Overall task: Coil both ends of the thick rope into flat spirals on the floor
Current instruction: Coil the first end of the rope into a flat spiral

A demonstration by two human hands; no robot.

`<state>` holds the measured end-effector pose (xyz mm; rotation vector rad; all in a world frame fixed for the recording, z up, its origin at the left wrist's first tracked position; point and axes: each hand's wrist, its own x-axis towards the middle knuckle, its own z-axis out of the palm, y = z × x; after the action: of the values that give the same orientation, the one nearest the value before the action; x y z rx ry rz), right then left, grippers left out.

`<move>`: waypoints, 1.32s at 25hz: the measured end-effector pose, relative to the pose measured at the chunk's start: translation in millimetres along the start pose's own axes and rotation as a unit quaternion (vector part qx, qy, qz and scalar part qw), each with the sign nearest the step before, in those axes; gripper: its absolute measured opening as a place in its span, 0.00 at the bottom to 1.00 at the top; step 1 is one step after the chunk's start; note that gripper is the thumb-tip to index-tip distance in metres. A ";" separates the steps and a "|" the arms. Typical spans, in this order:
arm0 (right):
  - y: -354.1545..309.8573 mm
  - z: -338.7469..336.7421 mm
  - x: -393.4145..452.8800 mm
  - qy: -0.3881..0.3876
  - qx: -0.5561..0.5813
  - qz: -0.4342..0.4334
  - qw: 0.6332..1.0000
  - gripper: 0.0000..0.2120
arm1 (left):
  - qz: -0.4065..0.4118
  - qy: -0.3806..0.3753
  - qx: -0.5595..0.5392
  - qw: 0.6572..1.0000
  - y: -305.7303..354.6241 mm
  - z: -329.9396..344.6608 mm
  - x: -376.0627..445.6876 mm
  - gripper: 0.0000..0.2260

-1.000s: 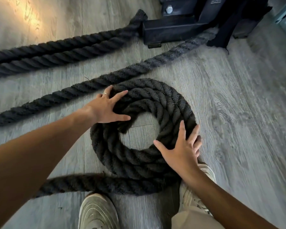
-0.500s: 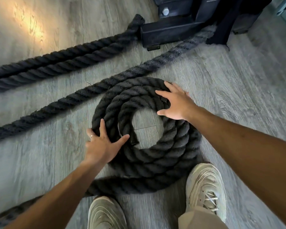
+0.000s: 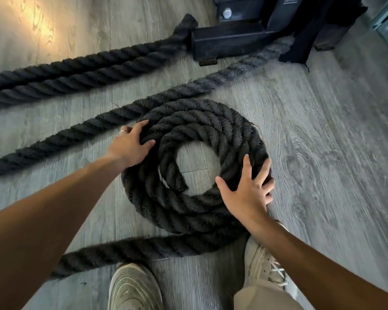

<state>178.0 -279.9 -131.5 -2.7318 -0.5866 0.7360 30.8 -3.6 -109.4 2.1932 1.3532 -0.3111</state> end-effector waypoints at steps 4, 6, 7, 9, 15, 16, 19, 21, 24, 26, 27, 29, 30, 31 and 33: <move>1.0 -28.5 51.3 -0.031 -0.057 -0.098 0.993 0.46 | -0.070 0.051 -0.032 0.996 -5.7 17.4 -42.1 0.32; -6.6 -54.1 86.1 -0.085 -0.056 -0.171 0.980 0.45 | -0.091 0.071 -0.071 0.991 -8.4 34.4 -81.9 0.33; -14.7 -67.2 101.1 -0.120 -0.048 -0.195 0.972 0.45 | -0.091 0.073 -0.083 0.990 -9.5 43.4 -102.5 0.34; -31.4 -84.2 119.6 -0.169 -0.039 -0.220 0.960 0.44 | -0.095 0.062 -0.090 0.990 -12.0 56.2 -130.2 0.33; -8.2 -63.3 83.9 0.023 0.079 -0.103 0.991 0.35 | -0.110 0.085 -0.145 0.980 -30.4 18.6 -67.9 0.25; 8.3 -57.7 71.0 0.045 0.114 -0.026 0.992 0.33 | -0.099 0.075 -0.161 0.979 -31.3 7.7 -49.4 0.25; 50.6 -42.7 39.2 0.018 0.191 0.105 0.976 0.30 | -0.074 0.020 -0.175 0.982 -29.0 -11.9 -8.3 0.23; 59.7 -40.3 31.4 0.019 0.201 0.087 0.975 0.24 | -0.071 0.002 -0.174 0.982 -30.4 -11.1 3.5 0.22; 48.5 -51.5 50.9 0.016 0.199 0.075 0.977 0.18 | -0.083 0.021 -0.187 0.979 -37.4 -0.9 -0.4 0.20; 35.2 -62.7 75.3 -0.006 0.183 0.059 0.981 0.18 | -0.105 0.039 -0.204 0.972 -45.8 9.5 -17.8 0.21; 27.1 -69.0 87.5 -0.015 0.175 0.039 0.984 0.18 | -0.121 0.049 -0.225 0.966 -50.4 17.2 -32.0 0.21; 8.7 -82.5 106.7 -0.023 0.162 -0.006 0.987 0.18 | -0.156 0.065 -0.286 0.943 -59.2 37.8 -65.4 0.22; -0.3 -86.6 113.2 -0.024 0.160 -0.026 0.986 0.19 | -0.176 0.067 -0.311 0.932 -61.9 46.9 -82.0 0.22; -6.9 -87.9 116.3 -0.023 0.169 -0.036 0.985 0.20 | -0.196 0.064 -0.332 0.921 -64.4 52.7 -95.8 0.21; -11.7 -82.3 114.0 -0.011 0.205 -0.025 0.978 0.21 | -0.232 0.057 -0.390 0.889 -69.3 54.6 -106.4 0.16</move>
<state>307.7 -230.3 -106.6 -2.3243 -0.4457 0.7765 -75.6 -89.9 -128.2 1.2288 1.6801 0.1873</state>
